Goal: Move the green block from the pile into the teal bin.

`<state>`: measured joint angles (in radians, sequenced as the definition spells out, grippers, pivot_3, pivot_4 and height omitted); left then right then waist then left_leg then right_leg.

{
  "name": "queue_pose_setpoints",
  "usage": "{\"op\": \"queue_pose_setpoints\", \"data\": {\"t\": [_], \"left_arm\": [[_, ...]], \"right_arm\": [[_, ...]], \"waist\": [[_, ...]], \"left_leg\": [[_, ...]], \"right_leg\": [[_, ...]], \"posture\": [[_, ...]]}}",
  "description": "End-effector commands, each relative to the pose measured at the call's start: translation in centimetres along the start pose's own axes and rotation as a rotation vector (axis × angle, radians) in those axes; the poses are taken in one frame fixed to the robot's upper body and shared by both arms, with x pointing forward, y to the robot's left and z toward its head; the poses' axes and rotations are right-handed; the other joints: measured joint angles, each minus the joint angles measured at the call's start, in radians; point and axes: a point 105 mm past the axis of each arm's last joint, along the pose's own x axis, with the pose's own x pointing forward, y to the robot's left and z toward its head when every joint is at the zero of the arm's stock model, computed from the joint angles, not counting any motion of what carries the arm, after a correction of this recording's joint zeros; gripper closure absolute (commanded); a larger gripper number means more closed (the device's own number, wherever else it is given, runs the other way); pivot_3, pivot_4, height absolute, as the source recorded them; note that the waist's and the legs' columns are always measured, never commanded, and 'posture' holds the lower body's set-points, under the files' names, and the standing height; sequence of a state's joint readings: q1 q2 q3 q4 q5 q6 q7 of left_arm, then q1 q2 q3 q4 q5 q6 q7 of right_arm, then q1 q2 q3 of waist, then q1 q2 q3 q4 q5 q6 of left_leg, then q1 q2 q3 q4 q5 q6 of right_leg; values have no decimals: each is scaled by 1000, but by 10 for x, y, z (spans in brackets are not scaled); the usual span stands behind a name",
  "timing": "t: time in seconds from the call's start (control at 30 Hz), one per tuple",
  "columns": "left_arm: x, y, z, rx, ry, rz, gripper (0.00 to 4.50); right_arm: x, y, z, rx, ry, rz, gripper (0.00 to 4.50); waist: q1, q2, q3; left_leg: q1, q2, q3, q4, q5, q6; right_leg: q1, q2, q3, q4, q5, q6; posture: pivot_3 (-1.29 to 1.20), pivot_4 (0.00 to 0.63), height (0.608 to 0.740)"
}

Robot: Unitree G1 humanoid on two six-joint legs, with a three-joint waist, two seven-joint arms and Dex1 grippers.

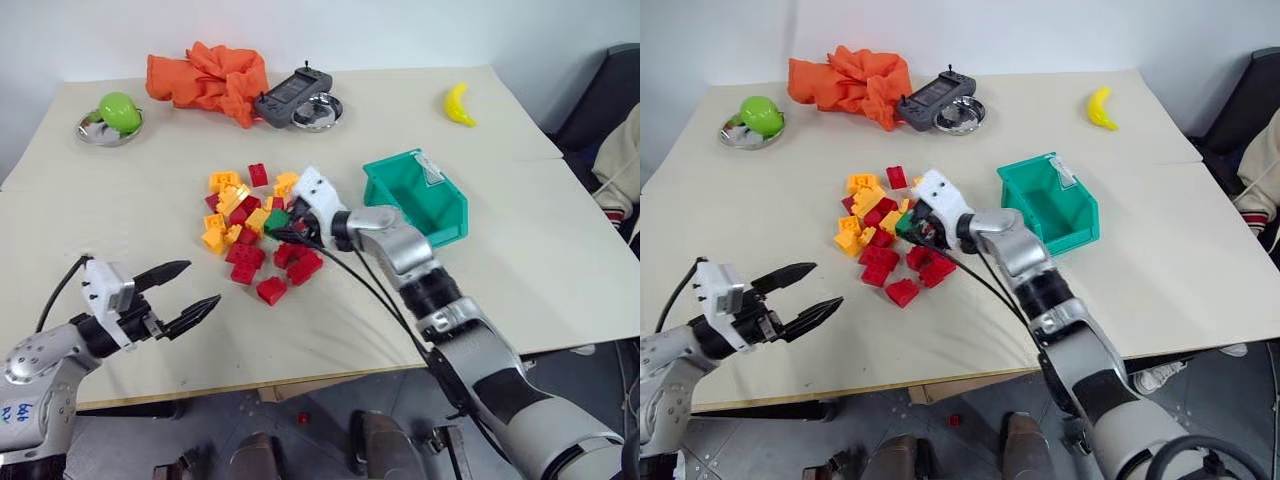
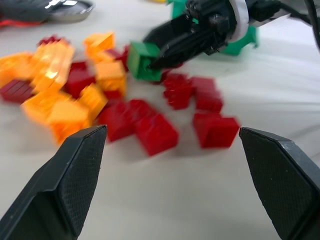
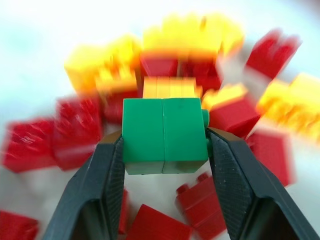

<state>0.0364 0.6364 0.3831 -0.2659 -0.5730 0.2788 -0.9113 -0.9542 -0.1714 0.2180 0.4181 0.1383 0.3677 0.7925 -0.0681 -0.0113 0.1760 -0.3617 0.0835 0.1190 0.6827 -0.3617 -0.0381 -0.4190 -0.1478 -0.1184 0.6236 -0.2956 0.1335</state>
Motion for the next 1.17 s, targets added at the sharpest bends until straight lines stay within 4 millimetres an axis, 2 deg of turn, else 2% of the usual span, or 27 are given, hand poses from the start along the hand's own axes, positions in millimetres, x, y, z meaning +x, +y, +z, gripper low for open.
{"op": "queue_pose_setpoints", "data": {"t": [0.03,0.13,0.2,0.23,0.37,0.43,0.5,0.57,0.67,0.7,0.77,0.83,0.93,1.0,1.1,1.17], "left_arm": [[19,-19,12,5,-77,-98,0],[39,-30,17,-19,-141,-147,0],[61,-35,16,-34,-177,-175,0],[66,-37,16,-35,-185,-181,0],[97,-41,20,-47,-230,-224,0],[104,-41,20,-45,-234,-236,0],[108,-37,19,-18,-212,-260,0],[108,-31,18,4,-196,-256,0],[101,-16,15,25,-168,-197,0],[96,-9,13,47,-149,-162,0],[83,1,12,126,-134,-103,0],[71,7,12,162,-131,-75,0],[50,17,7,186,-75,-22,0],[38,20,4,201,-47,14,0],[19,23,-5,210,-6,72,0],[9,22,-9,200,15,101,0]], "right_arm": [[-49,-15,40,-100,-216,-58,2445],[-97,-40,42,-145,-269,-236,2445],[-137,-58,35,-156,-254,-365,2445],[-145,-61,33,-158,-248,-391,2445],[-181,-87,1,-151,-121,-558,2445],[-187,-94,-6,-140,-102,-593,2445],[-185,-101,-27,-103,-36,-605,1690],[-183,-102,-35,-94,-18,-589,1081],[-185,-100,-29,-143,-29,-567,72],[-189,-99,-26,-163,-46,-565,32],[-196,-91,-19,-200,-96,-521,32],[-197,-75,-17,-237,-127,-424,32],[-200,-41,-14,-246,-218,-241,32],[-199,-22,-20,-199,-216,-153,32],[-199,15,-39,-101,-178,-20,32],[-202,24,-51,-55,-167,-15,32]], "waist": [[9,0,0],[19,0,0],[36,0,0],[39,0,0],[37,0,0],[33,0,0],[30,0,0],[31,0,0],[31,1,0],[32,1,0],[37,1,0],[40,1,0],[43,1,0],[43,1,0],[45,1,0],[46,1,0]], "left_leg": [[0,0,0,0,0,0],[0,0,0,0,0,0],[0,0,0,1,0,0],[0,0,1,2,0,0],[2,0,3,1,0,0],[2,0,4,1,0,0],[3,0,4,0,0,0],[3,0,4,0,1,0],[3,0,4,0,1,0],[3,0,4,0,1,0],[3,0,4,0,1,0],[3,0,4,0,0,0],[3,0,3,0,0,0],[3,0,3,0,0,0],[3,0,3,0,0,0],[3,0,2,0,0,0]], "right_leg": [[0,0,0,0,0,0],[0,0,0,0,0,0],[0,0,0,0,0,0],[0,0,0,0,0,0],[0,0,2,1,0,0],[0,0,2,1,0,0],[0,0,3,1,0,0],[0,0,3,1,0,0],[0,0,3,0,0,1],[0,0,3,0,0,0],[0,0,3,0,0,1],[0,0,3,-1,0,1],[1,0,2,-2,0,1],[1,0,2,-2,0,1],[2,0,2,-2,1,1],[2,0,2,-2,1,1]], "posture": [[0,150,740],[0,150,740],[0,150,740],[0,150,740],[0,150,740],[0,150,740],[0,150,740],[0,150,740],[0,150,740],[0,150,740],[0,150,740],[0,150,740],[0,150,740],[0,150,740],[0,150,740],[0,150,740]]}}
